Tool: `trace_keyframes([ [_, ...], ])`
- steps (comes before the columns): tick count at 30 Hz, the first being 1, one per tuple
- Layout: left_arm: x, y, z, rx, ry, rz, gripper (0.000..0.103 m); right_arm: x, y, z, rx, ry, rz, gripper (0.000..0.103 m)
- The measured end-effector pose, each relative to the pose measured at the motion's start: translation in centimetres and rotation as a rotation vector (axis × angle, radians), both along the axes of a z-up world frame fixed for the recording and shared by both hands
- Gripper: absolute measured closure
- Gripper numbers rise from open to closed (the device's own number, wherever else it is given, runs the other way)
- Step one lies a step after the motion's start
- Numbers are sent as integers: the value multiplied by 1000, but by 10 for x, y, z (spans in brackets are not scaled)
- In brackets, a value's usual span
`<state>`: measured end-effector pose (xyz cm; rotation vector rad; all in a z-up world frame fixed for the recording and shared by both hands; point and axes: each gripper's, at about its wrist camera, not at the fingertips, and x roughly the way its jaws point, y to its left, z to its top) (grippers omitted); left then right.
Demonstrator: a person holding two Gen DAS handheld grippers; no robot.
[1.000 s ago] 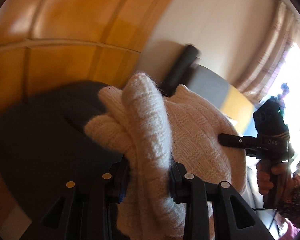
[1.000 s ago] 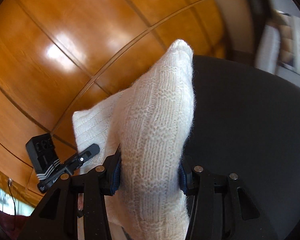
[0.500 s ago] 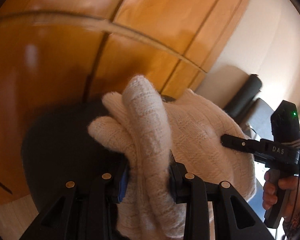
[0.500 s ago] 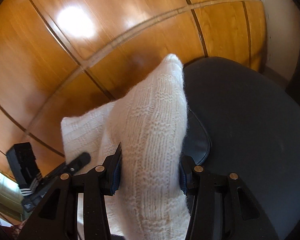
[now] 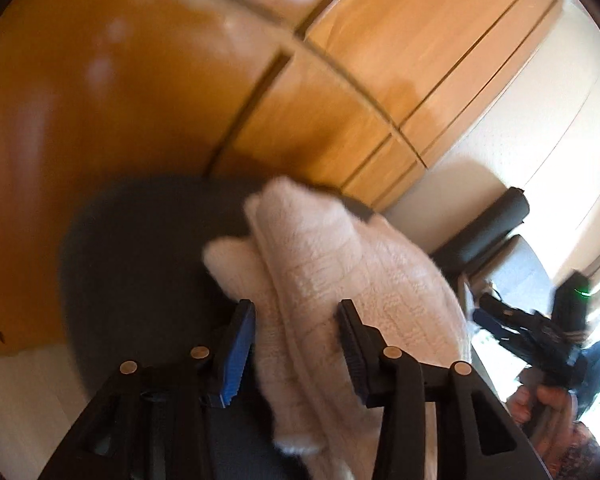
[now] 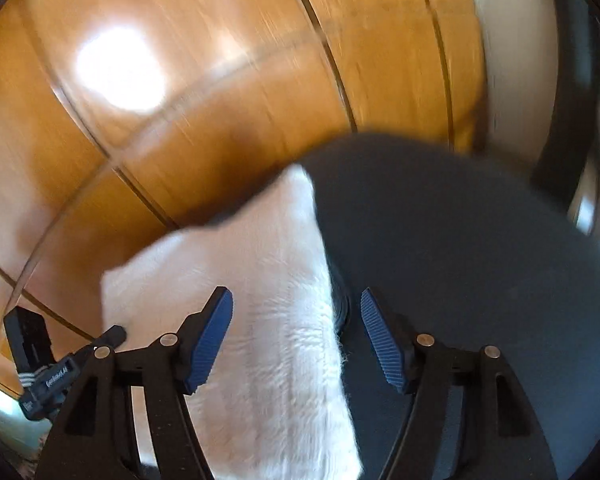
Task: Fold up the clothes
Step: 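Lower the folded sweater onto the table and open both grippers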
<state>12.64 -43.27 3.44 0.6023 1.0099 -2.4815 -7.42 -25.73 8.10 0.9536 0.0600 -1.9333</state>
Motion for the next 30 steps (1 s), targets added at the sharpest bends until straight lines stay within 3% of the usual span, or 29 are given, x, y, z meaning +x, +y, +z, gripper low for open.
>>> trace_keyframes([
  [3, 13, 16, 14, -60, 20, 25, 61, 42, -2, 13, 9, 94, 92, 46],
  [7, 32, 37, 24, -76, 35, 58, 61, 103, -35, 9, 81, 160, 250, 59],
  [14, 64, 47, 25, -70, -12, 91, 61, 163, -92, -24, 214, 162, 398, 78],
  [17, 69, 46, 16, -21, -34, 105, 62, 181, -98, -44, 288, 221, 441, 79],
  [22, 62, 54, 11, 32, -48, 99, 62, 197, -86, -49, 292, 324, 419, 78],
  [24, 60, 62, 18, 12, -56, 89, 62, 200, -77, -42, 285, 326, 392, 76],
  [27, 54, 76, 28, -50, -114, 84, 62, 200, -52, -25, 247, 291, 307, 48],
  [28, 53, 81, 31, -66, -136, 84, 62, 199, -41, -20, 231, 269, 262, 32],
  [29, 53, 86, 34, -73, -156, 86, 62, 196, -30, -15, 220, 243, 210, 25],
  [30, 52, 90, 37, -76, -173, 86, 62, 193, -18, -10, 214, 211, 159, 24],
])
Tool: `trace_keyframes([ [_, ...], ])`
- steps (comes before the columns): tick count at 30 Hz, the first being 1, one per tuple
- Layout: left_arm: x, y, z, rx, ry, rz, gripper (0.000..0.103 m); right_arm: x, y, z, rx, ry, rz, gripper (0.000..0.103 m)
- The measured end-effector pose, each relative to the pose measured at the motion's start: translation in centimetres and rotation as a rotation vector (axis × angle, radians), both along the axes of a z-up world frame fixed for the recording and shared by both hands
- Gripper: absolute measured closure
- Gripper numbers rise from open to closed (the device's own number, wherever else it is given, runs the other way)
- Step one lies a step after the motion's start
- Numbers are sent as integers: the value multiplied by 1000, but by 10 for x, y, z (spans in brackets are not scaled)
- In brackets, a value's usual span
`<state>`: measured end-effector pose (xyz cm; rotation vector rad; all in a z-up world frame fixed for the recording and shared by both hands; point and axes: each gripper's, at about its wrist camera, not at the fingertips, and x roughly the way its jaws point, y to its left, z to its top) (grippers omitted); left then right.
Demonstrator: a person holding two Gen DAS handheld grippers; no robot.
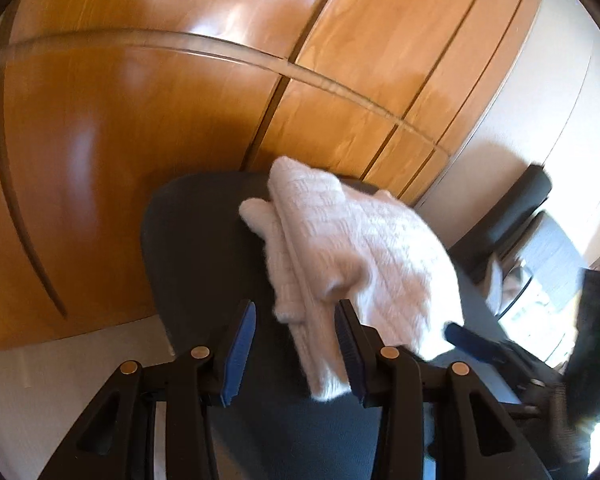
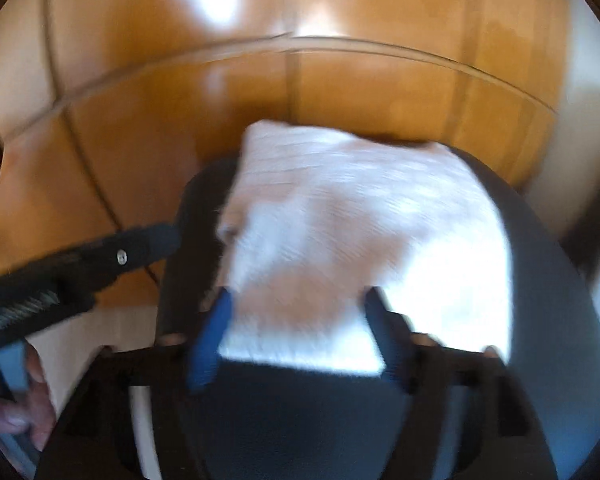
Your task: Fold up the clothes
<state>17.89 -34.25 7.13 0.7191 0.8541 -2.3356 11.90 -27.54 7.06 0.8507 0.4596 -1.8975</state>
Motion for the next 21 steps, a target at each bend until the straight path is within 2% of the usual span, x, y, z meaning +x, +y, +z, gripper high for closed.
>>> trace_keyframes([
  [2, -1, 9, 6, -8, -30, 7, 62, -5, 23, 7, -8, -58, -83, 24],
  [6, -2, 27, 22, -50, -74, 20, 62, -20, 47, 14, 64, -115, -235, 24],
  [9, 2, 40, 38, -61, -53, 31, 62, -20, 58, 22, 47, -138, -270, 24],
  [11, -1, 45, 50, -62, -44, 25, 62, -16, 71, 31, 31, -143, -274, 16],
  [14, -2, 58, 71, -105, -34, 6, 62, -3, 76, 48, 29, -34, -273, 11],
  [17, 0, 73, 87, -188, -59, -6, 61, 6, 74, 64, 25, 51, -259, 11],
  [19, 4, 79, 92, -222, -81, 5, 61, 11, 71, 68, 33, 70, -252, 11],
  [21, 10, 79, 94, -222, -92, 21, 61, 14, 72, 72, 32, 69, -253, 11],
])
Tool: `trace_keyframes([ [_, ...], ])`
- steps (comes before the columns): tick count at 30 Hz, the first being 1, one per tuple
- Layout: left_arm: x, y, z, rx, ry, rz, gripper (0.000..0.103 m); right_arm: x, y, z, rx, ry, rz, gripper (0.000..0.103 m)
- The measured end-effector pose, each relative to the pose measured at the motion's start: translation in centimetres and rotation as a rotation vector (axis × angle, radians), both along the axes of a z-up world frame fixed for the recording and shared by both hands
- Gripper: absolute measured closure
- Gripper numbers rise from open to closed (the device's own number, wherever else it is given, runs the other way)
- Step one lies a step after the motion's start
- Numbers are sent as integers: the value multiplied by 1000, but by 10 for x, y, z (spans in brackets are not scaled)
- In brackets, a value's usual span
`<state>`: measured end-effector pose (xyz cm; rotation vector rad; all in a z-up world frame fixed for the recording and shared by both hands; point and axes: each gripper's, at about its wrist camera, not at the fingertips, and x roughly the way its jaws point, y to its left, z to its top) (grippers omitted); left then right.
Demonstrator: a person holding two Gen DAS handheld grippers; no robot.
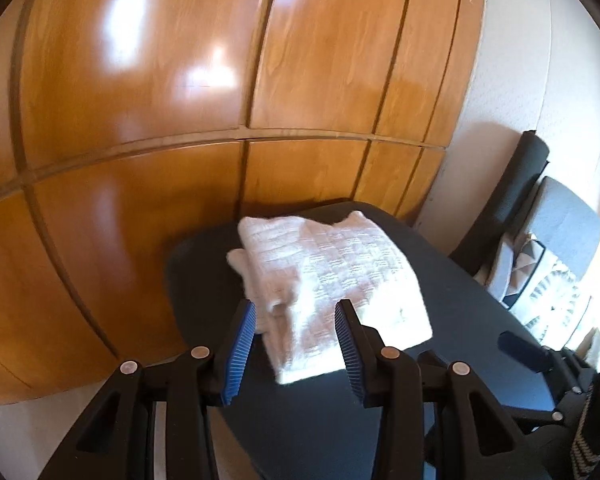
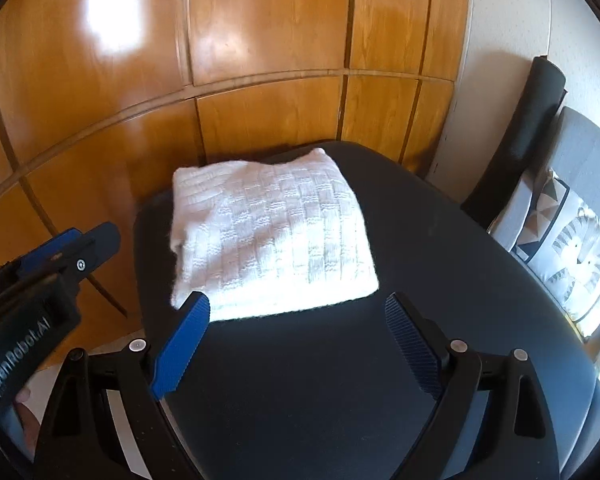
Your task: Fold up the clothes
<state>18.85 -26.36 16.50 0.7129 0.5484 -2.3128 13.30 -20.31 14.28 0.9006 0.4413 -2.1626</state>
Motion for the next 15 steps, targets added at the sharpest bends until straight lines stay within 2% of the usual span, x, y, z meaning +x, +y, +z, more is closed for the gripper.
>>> trace_keyframes([
  [10, 15, -10, -6, 75, -41, 66, 61, 2, -8, -1, 2, -60, 11, 11],
  [15, 15, -5, -6, 48, -74, 80, 61, 3, -6, -3, 9, -72, 14, 11],
])
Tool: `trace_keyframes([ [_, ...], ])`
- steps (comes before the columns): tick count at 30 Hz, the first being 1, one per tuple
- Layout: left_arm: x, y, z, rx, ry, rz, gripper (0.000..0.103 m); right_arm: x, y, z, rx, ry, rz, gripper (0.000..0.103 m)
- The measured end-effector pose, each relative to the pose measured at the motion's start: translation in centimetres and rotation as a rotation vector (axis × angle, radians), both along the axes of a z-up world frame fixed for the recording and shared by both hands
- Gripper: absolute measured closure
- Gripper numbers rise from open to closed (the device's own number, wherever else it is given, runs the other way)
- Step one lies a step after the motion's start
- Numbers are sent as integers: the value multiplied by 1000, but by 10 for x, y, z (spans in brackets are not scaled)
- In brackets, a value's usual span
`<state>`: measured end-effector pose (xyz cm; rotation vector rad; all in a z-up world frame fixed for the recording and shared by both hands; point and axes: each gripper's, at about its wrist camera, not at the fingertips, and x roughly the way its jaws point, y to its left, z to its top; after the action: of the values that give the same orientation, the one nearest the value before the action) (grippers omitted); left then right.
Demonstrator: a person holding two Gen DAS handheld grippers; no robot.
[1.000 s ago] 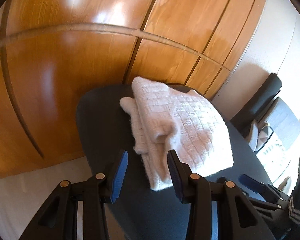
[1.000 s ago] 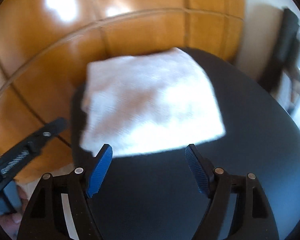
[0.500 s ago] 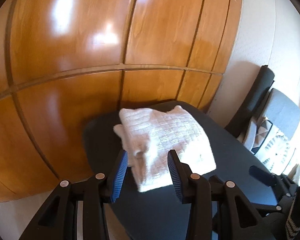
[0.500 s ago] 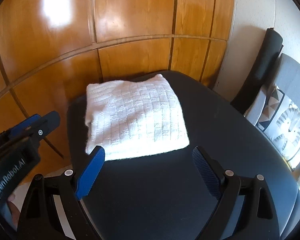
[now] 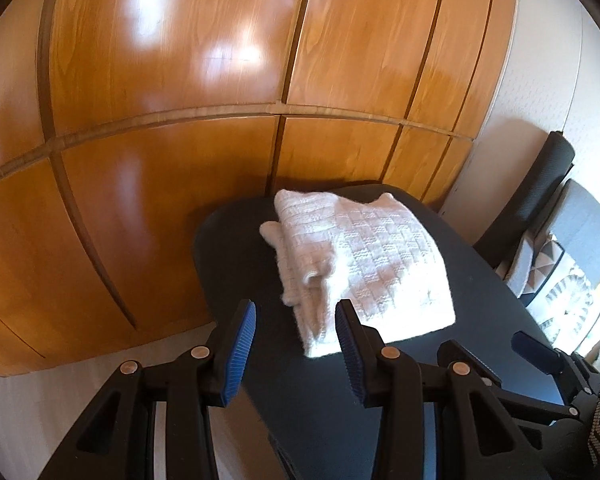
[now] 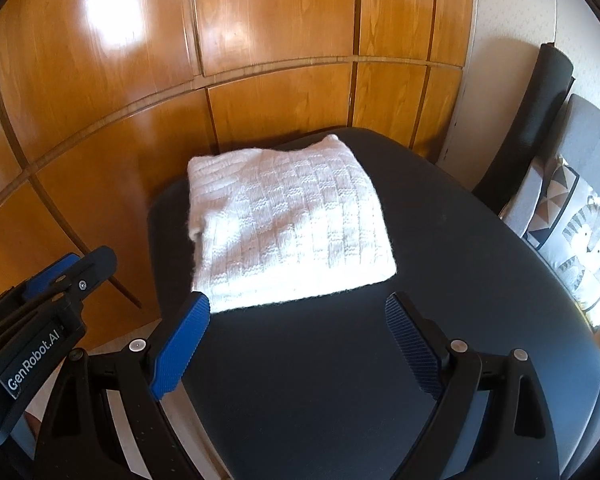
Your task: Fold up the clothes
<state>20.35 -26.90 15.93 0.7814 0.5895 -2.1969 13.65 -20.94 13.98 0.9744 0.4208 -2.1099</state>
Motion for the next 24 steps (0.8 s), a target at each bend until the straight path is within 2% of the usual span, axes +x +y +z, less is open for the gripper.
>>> trace_keyframes([
  [4, 0, 5, 5, -35, -3, -2, 61, 1, 2, 3, -5, 5, -10, 11],
  [8, 2, 5, 8, -39, 1, 2, 61, 2, 4, 6, -5, 7, -14, 11],
  [18, -2, 4, 10, -57, -62, 31, 61, 5, 2, 6, -3, 13, -22, 11],
  [24, -3, 0, 9, -15, -52, 17, 61, 7, 3, 7, -9, 12, -26, 11],
])
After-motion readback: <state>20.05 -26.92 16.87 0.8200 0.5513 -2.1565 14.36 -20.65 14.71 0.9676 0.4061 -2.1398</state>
